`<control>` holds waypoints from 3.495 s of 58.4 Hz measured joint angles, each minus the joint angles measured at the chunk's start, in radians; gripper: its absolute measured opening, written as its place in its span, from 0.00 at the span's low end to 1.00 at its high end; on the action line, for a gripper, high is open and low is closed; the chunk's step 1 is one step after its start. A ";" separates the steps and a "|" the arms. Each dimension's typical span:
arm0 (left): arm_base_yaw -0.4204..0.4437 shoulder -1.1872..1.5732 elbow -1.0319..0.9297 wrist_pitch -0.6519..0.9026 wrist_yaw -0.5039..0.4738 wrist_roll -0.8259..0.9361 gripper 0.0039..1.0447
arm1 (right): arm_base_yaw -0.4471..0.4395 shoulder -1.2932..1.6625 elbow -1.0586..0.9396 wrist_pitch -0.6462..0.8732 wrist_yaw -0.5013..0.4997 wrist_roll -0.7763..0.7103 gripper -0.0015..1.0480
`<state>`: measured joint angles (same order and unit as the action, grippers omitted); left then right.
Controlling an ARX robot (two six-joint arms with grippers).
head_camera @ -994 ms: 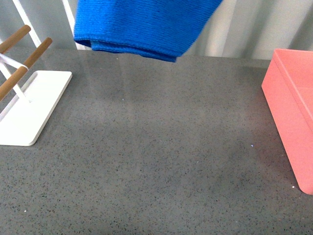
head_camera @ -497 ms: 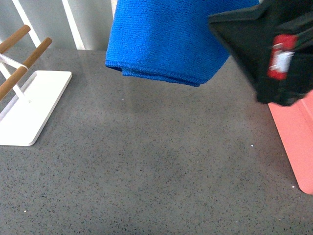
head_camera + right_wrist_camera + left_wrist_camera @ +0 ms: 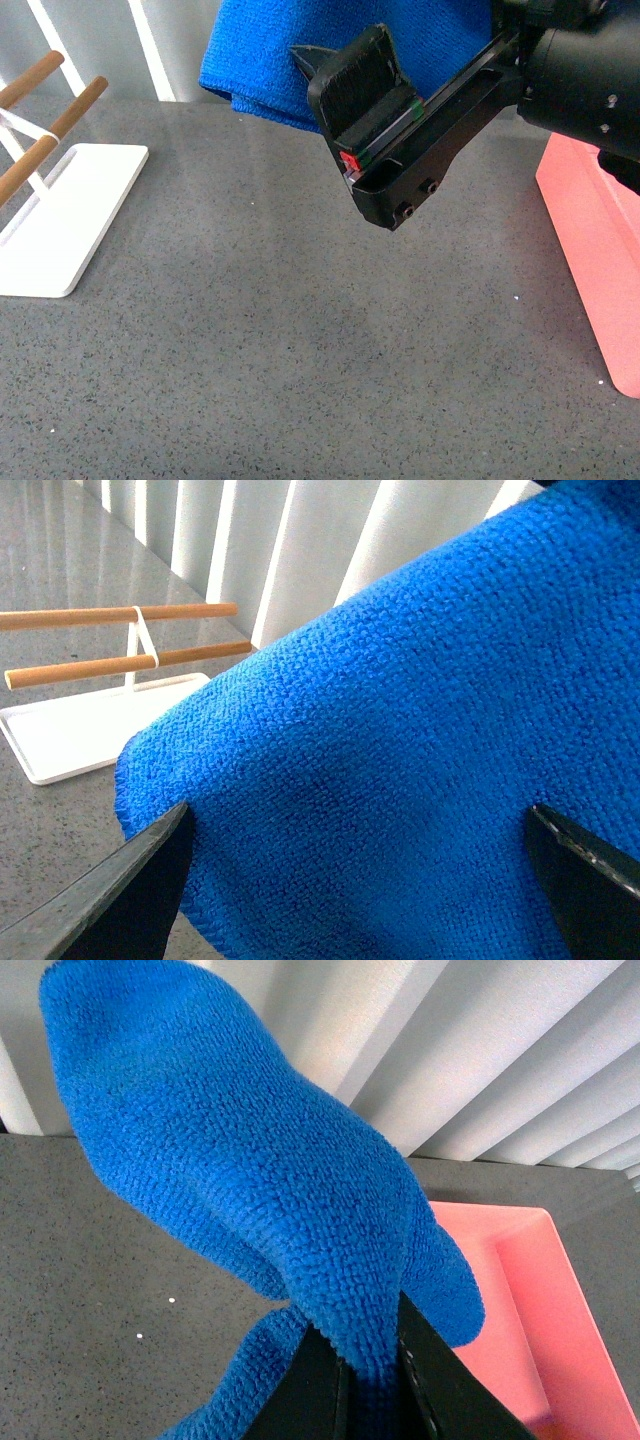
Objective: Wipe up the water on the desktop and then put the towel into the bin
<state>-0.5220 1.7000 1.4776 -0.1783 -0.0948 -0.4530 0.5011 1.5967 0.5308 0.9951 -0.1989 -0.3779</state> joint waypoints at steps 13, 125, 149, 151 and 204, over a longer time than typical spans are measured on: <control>0.000 0.000 0.008 -0.017 0.025 -0.031 0.04 | -0.046 0.077 0.037 0.049 -0.030 -0.099 0.93; 0.025 -0.014 -0.038 0.002 0.043 -0.037 0.04 | -0.089 -0.167 0.095 -0.331 0.061 0.351 0.93; 0.023 -0.022 -0.033 -0.019 0.074 -0.039 0.04 | -0.109 -0.056 0.167 -0.291 0.042 0.361 0.93; 0.021 -0.022 -0.032 -0.021 0.078 -0.039 0.04 | -0.109 -0.044 0.172 -0.280 0.034 0.359 0.93; 0.027 -0.025 0.014 -0.042 0.151 -0.080 0.04 | -0.068 0.104 0.217 -0.048 -0.039 0.307 0.15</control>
<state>-0.4946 1.6753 1.4921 -0.2199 0.0559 -0.5327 0.4328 1.7008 0.7475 0.9466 -0.2382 -0.0708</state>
